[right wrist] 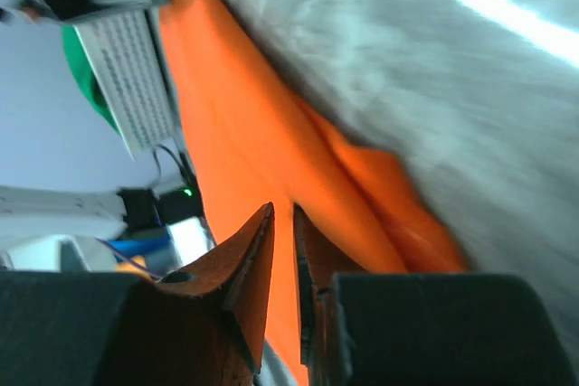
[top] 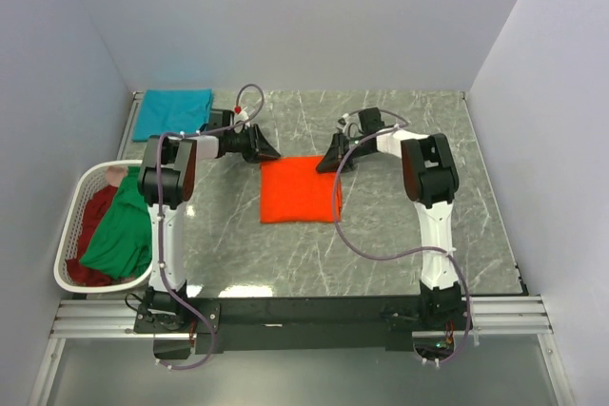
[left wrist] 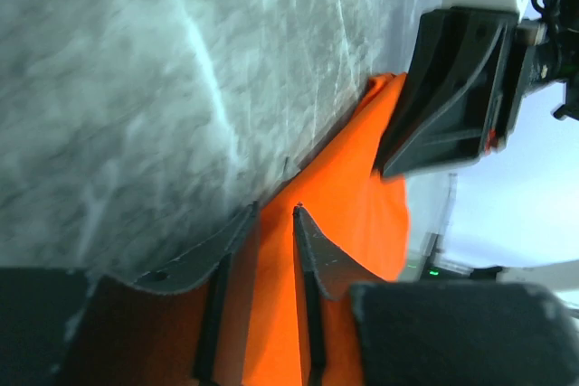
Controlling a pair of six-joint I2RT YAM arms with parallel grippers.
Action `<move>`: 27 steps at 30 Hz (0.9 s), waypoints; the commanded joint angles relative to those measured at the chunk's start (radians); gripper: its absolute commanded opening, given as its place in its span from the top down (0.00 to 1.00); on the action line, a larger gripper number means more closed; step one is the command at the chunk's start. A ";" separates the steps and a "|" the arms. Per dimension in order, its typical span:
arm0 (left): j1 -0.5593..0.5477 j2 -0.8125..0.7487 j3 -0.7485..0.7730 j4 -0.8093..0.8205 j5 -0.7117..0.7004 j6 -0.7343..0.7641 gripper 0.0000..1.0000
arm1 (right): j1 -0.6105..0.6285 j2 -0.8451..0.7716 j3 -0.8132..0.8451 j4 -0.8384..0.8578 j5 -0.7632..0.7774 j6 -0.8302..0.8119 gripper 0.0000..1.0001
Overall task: Fold and stack the t-shirts
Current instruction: Fold the tshirt
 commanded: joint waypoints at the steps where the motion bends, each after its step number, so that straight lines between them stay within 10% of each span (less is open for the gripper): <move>1: 0.033 0.021 0.000 -0.007 -0.053 -0.022 0.71 | -0.068 0.003 0.025 0.086 0.108 0.092 0.77; 14: 0.198 -0.216 0.117 -0.254 -0.114 0.279 0.55 | -0.103 -0.225 0.047 -0.130 0.212 -0.172 0.56; 22: 0.227 -0.611 -0.083 -0.234 -0.335 0.370 0.01 | 0.033 -0.347 0.265 -0.343 0.537 -0.399 0.50; 27: 0.247 -0.723 -0.152 -0.251 -0.493 0.254 0.01 | 0.280 -0.331 0.339 -0.383 0.813 -0.395 0.52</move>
